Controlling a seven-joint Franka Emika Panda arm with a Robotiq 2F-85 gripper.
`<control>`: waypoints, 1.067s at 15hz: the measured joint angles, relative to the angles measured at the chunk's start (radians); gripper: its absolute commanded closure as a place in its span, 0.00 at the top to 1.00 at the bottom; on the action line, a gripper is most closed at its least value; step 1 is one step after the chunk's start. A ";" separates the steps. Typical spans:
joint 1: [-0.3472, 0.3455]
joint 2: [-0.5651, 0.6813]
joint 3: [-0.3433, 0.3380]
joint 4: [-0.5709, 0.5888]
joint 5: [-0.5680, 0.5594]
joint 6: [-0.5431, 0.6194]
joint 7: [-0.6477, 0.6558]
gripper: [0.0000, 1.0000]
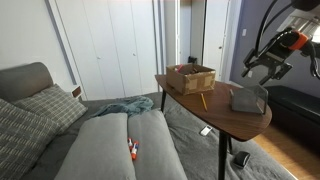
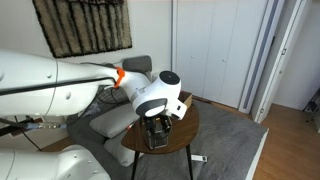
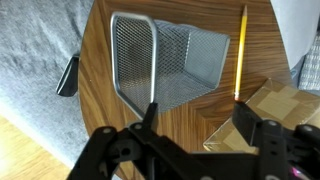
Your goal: Put the pen into the metal bin
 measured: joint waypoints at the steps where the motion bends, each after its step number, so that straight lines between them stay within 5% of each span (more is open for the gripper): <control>1: 0.001 0.010 -0.002 0.000 0.003 0.012 -0.003 1.00; 7: -0.014 0.021 -0.005 0.004 0.000 0.043 -0.004 1.00; 12: -0.014 0.048 -0.005 0.001 -0.007 -0.051 -0.005 1.00; 13: -0.013 0.060 -0.005 0.000 -0.007 -0.058 -0.005 0.81; 16: -0.012 0.092 -0.005 0.000 -0.005 -0.060 -0.014 0.59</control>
